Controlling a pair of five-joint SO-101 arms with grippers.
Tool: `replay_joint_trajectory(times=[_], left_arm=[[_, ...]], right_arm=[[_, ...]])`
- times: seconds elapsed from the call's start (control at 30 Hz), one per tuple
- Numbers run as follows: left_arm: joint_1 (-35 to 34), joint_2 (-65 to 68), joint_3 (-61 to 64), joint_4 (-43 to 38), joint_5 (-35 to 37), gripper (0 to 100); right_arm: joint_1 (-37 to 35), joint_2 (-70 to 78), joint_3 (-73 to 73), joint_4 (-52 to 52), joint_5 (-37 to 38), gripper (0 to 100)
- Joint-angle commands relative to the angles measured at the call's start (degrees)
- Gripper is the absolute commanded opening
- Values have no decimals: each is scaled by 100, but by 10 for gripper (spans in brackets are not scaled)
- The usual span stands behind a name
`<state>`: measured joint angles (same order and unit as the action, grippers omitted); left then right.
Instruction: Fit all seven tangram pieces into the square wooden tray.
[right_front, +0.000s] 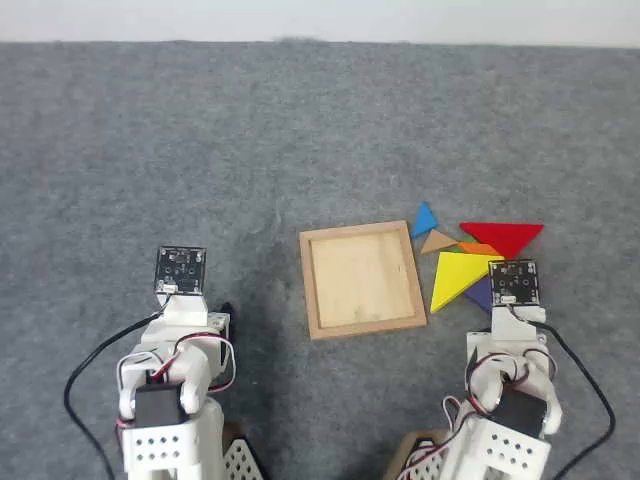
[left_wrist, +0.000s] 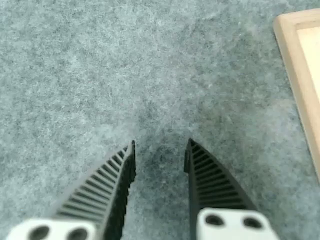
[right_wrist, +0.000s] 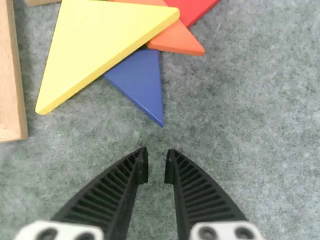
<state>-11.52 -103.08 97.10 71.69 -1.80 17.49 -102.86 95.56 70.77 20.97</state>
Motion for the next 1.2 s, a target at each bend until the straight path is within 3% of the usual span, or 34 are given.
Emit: replay_joint_trajectory(times=[0.0,0.97,1.17], left_arm=[[35,-53,-66,35,-44,150],[35,-53,-66,35,-44,150],[35,-53,-66,35,-44,150]], right_arm=[[57,-66,88,66,53,72],[40,-75,88,207,79,73],[-251,-75,-105,-1165,97,70]])
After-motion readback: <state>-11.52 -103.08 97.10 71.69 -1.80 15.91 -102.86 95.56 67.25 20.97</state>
